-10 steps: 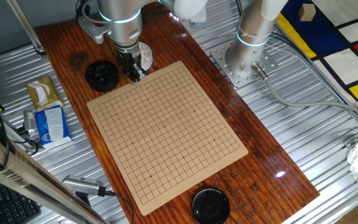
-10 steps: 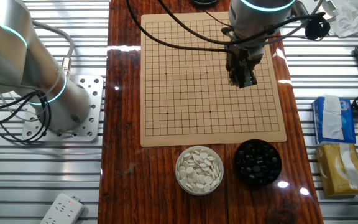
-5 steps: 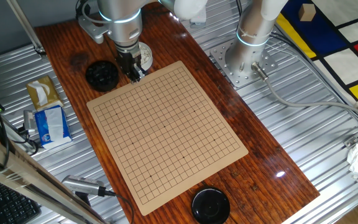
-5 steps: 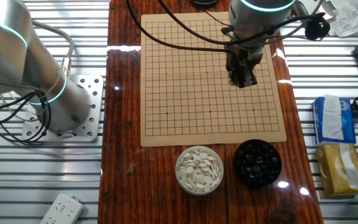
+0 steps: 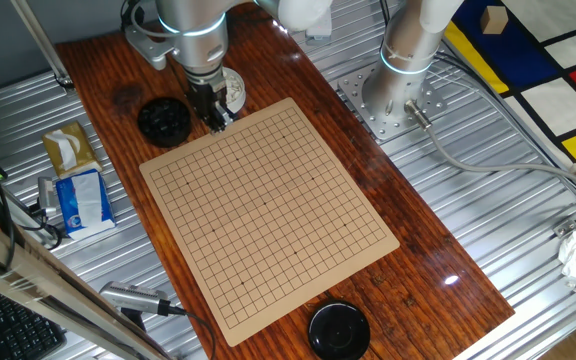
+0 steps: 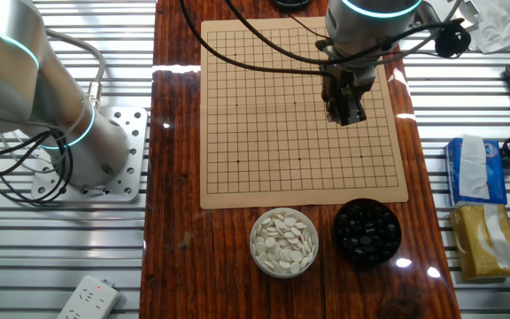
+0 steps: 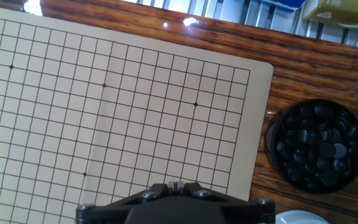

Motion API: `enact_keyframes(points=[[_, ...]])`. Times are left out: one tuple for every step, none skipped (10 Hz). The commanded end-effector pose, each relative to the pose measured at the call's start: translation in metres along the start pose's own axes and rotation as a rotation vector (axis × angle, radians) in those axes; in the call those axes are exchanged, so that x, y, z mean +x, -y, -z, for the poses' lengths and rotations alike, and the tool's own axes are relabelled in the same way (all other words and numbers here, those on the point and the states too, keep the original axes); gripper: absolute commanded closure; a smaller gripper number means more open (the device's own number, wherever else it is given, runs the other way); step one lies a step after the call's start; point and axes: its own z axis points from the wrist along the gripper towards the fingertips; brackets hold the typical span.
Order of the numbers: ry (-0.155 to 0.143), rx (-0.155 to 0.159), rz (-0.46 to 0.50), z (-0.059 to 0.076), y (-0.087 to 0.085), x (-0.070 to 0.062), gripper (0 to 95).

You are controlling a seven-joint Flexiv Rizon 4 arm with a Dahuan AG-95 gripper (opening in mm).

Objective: Play the first move as black on the 3-4 point in the upper right corner of the Go board

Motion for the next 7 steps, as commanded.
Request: enact_keyframes(points=[[-0.001, 0.004, -0.003, 0.0001, 0.0, 0.0001, 95.0], [-0.001, 0.003, -0.005, 0.0001, 0.0, 0.0001, 95.0], [-0.001, 0.001, -0.005, 0.0001, 0.0, 0.0001, 95.0], [0.0, 0.001, -0.006, 0.0001, 0.0, 0.0001, 95.0], [0.0, 0.001, -0.006, -0.0004, 0.0001, 0.0001, 95.0], [0.0, 0.003, -0.006, -0.0006, 0.0002, 0.0001, 95.0], [0.0, 0.004, -0.005, -0.0007, 0.0002, 0.0001, 95.0]])
